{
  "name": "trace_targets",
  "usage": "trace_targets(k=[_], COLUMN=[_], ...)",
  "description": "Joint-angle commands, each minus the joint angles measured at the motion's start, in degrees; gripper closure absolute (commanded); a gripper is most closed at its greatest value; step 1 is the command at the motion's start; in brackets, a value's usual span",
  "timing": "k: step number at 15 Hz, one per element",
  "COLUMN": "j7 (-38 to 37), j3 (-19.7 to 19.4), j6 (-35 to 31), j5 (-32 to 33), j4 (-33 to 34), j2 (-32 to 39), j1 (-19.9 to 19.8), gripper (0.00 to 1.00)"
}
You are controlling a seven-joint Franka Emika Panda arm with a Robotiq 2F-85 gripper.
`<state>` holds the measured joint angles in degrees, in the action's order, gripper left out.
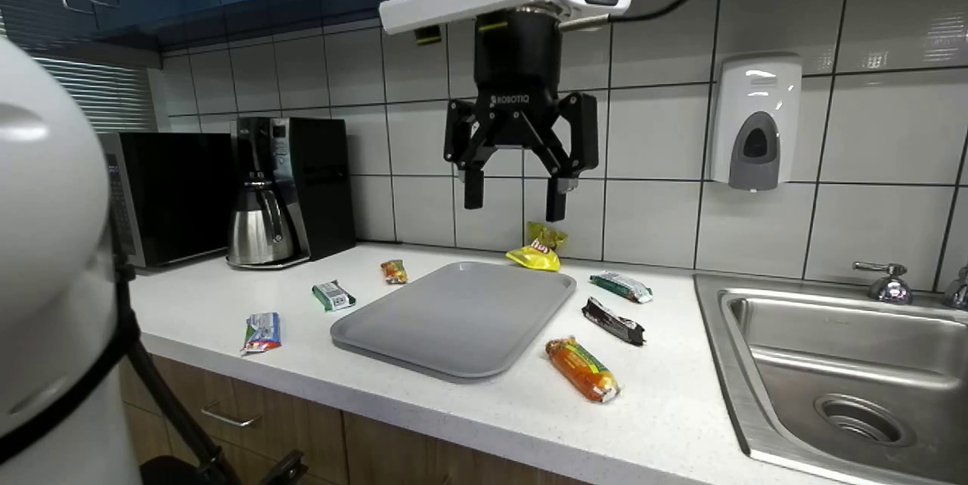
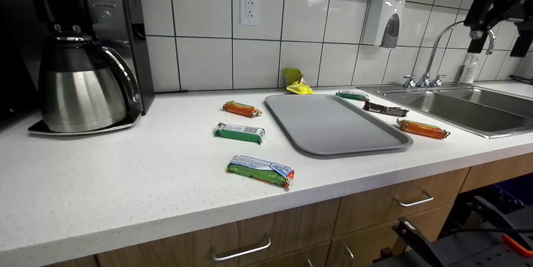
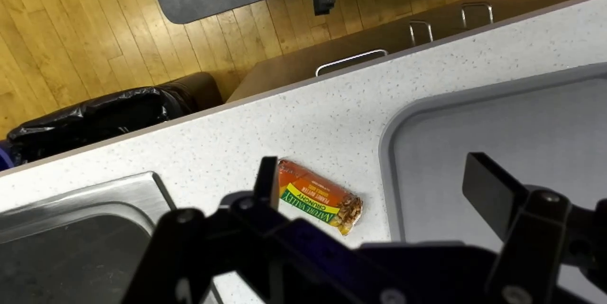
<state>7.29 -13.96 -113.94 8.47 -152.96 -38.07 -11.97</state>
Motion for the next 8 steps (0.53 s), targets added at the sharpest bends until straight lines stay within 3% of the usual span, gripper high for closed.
trace_targets(k=[1, 8], j7=[2.8, 10.4], j3=[0.2, -1.2], j6=[-5.0, -11.1], j5=[2.3, 3.9], j4=[-1.3, 0.1], j2=[2.9, 12.1], j1=[-0.2, 0.5], gripper=[0.00, 0.00])
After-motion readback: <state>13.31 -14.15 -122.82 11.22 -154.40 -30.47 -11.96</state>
